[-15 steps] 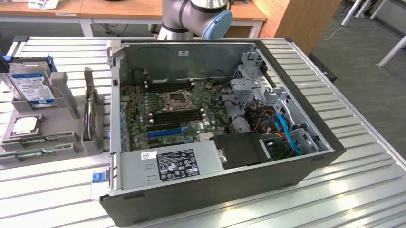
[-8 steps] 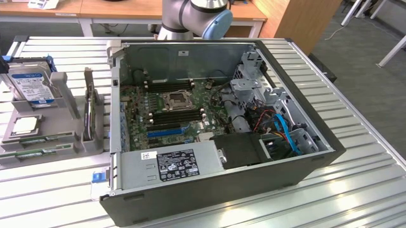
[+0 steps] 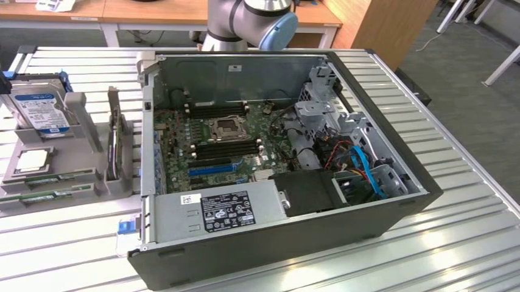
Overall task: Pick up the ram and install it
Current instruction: 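Pick up the ram and move it above insertion slot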
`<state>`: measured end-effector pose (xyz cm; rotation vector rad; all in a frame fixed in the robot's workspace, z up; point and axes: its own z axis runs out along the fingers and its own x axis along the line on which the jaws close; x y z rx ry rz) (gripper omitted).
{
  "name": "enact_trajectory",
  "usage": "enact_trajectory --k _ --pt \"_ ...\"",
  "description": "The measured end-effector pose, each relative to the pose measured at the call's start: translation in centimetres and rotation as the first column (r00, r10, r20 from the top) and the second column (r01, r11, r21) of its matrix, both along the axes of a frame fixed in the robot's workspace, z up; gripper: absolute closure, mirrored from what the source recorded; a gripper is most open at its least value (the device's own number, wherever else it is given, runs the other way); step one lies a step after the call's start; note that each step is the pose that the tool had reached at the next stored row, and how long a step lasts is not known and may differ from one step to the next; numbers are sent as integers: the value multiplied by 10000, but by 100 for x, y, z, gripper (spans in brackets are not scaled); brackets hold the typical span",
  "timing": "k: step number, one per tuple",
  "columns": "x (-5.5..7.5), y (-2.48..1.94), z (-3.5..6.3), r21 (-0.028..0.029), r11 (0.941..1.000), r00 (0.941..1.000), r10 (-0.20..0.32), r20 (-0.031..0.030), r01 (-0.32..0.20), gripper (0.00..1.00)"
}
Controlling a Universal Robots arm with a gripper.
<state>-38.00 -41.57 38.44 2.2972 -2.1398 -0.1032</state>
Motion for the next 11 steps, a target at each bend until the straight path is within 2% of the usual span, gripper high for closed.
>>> enact_trajectory --k 3,4,5,6,11 --pt "0 0 0 0 10000 10000 0 1 0 89" --pt "0 0 0 0 10000 10000 0 0 0 84" --pt "0 0 0 0 10000 10000 0 1 0 84" --pt "0 0 0 0 10000 10000 0 0 0 76" --pt "0 0 0 0 10000 10000 0 0 0 76"
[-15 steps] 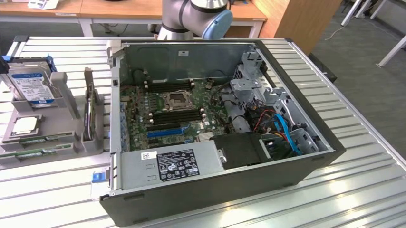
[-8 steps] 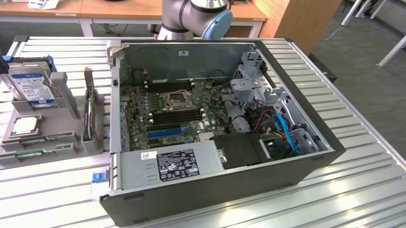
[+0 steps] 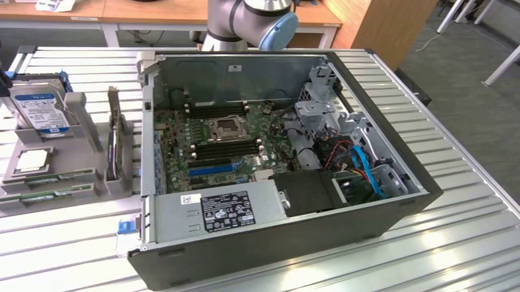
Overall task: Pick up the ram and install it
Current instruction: 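Pick up the ram and move it above insertion slot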
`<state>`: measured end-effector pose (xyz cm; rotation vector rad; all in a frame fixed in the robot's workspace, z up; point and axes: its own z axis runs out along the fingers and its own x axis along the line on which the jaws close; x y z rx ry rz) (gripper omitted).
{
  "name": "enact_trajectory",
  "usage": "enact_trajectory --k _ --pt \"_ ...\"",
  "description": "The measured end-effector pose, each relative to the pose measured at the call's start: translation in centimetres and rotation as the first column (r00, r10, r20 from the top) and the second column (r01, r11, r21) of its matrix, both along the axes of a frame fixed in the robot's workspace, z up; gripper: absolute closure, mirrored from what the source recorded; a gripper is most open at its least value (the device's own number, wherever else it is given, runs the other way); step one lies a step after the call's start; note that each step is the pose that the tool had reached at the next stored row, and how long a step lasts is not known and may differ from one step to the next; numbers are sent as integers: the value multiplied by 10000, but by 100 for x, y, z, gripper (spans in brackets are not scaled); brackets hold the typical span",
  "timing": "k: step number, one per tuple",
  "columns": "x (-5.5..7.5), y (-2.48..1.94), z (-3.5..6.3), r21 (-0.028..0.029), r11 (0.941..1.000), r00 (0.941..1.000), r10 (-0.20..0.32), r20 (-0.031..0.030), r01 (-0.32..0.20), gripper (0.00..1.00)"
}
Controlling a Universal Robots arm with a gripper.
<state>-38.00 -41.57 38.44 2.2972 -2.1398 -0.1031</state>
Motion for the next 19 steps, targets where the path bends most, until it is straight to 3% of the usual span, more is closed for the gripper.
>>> enact_trajectory --k 7,8,9,19 --pt "0 0 0 0 10000 10000 1 0 -1 75" --pt "0 0 0 0 10000 10000 0 0 0 69" --pt "0 0 -4 6 10000 10000 0 0 0 69" --pt "0 -1 -169 47 10000 10000 0 1 0 69"
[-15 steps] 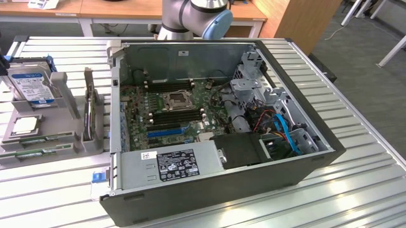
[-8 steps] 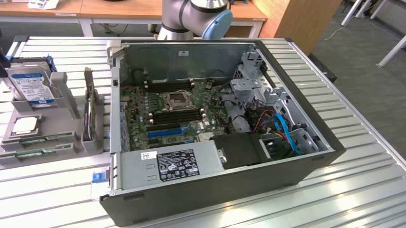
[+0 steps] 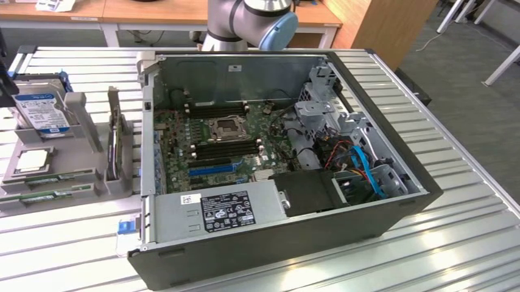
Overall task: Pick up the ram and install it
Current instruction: 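Pick up the ram and move it above insertion slot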
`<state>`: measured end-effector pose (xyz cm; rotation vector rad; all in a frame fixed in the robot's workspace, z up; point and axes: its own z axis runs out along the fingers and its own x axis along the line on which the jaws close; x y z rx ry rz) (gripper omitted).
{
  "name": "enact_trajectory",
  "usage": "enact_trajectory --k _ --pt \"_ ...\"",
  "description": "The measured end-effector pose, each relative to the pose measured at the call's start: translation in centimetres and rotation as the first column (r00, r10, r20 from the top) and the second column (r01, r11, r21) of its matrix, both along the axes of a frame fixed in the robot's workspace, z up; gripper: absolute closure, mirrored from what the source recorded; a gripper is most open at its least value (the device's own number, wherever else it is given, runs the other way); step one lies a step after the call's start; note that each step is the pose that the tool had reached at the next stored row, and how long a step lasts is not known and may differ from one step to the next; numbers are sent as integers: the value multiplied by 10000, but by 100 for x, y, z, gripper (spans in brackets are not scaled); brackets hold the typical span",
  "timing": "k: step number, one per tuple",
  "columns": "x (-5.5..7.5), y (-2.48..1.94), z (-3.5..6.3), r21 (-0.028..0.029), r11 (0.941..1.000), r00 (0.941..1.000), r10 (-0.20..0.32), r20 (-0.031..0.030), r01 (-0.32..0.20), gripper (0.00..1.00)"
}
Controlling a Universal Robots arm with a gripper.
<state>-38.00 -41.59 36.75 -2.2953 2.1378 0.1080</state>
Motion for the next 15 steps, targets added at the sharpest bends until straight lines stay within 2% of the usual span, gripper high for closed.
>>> enact_trajectory --k 15 --pt "0 -1 -275 1 10000 10000 0 1 0 69"
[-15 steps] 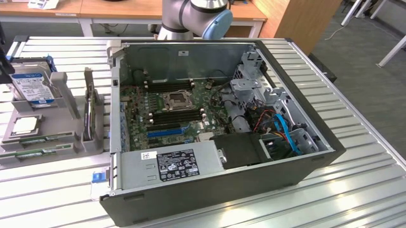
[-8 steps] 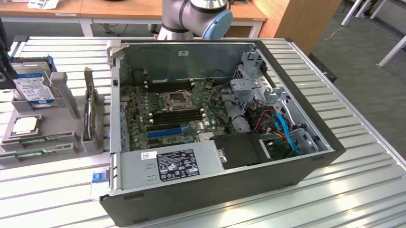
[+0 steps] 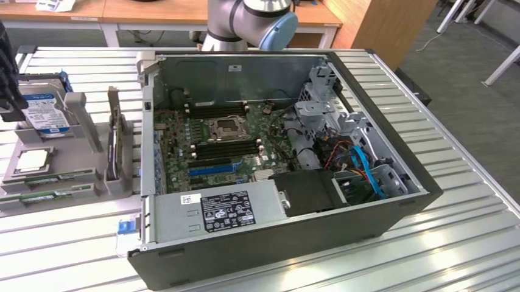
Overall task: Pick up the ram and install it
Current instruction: 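Pick up the ram and move it above insertion slot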
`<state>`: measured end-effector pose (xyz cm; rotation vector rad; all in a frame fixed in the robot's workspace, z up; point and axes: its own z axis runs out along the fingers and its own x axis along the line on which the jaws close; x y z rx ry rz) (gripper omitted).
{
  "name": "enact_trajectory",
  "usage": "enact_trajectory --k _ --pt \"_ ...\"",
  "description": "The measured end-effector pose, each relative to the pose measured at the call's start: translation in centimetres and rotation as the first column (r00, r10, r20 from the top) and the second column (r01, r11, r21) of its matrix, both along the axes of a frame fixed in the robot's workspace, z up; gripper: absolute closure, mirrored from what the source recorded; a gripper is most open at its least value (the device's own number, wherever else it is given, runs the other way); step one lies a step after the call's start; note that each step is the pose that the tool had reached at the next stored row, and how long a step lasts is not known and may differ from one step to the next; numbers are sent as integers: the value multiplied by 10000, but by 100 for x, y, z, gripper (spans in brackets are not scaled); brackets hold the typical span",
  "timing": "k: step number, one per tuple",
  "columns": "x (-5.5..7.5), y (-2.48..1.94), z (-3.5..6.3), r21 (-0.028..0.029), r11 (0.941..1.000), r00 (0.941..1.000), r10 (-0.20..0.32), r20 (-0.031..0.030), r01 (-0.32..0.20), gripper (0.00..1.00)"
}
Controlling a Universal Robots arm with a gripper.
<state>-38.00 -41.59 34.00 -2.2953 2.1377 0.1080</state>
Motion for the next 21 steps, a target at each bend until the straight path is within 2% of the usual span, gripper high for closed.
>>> enact_trajectory --k 21 --pt "0 0 -359 22 10000 10000 0 -1 0 69"
